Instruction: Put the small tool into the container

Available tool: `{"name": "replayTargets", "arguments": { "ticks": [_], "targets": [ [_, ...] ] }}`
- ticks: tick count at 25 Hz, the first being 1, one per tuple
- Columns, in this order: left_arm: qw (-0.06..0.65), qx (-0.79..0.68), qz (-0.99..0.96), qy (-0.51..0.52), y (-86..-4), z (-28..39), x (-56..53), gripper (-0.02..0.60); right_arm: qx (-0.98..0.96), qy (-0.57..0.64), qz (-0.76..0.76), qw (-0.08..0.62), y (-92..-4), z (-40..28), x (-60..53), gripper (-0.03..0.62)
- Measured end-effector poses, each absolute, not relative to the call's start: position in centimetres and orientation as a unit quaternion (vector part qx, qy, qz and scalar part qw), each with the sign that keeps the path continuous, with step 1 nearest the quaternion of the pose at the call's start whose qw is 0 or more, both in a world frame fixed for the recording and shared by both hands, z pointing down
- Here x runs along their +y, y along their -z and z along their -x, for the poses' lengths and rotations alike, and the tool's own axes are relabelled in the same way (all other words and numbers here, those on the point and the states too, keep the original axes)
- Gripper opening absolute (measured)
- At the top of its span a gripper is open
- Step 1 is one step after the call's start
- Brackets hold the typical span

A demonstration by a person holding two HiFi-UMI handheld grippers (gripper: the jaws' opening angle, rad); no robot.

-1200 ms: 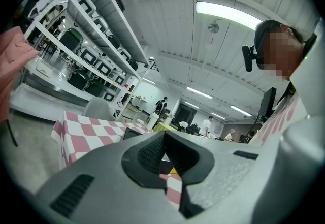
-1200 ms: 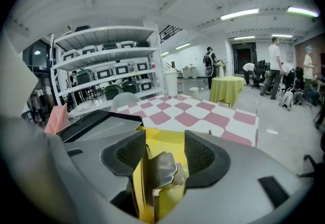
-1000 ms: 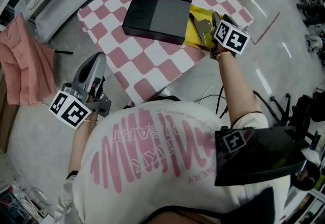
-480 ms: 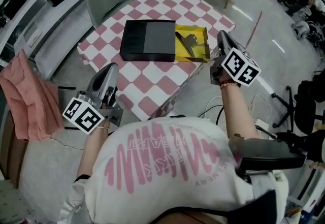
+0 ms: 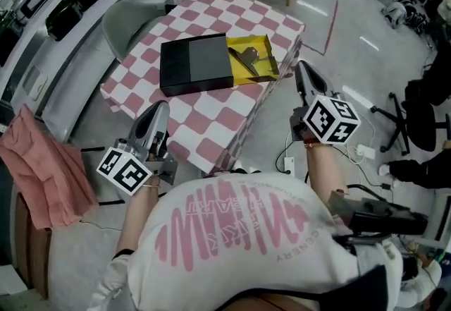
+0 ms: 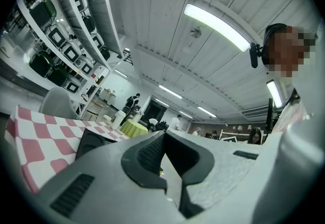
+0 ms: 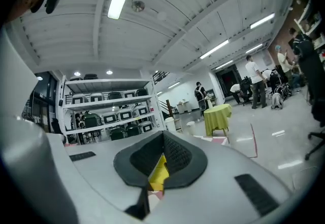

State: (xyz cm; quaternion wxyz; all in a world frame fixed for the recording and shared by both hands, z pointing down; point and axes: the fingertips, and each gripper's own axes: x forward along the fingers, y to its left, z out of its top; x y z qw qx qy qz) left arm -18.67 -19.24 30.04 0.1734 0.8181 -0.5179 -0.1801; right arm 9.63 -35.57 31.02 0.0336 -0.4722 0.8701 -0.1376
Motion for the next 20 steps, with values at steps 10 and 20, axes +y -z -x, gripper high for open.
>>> {"name": "replayTargets", "arguments": {
  "ticks": [10,20],
  "targets": [
    [0.177,-0.463,-0.854,0.160,-28.8,19.2,-17.3,0.008,0.848,0.166,0.503,0.003,-33.5,-8.7,-27.8,0.006],
    [0.195,-0.431,-0.867,0.155,-30.2,21.3,-12.8,0.008,0.827,0.169,0.535,-0.021,-35.0,-7.0,-21.0,0.006]
  ]
}}
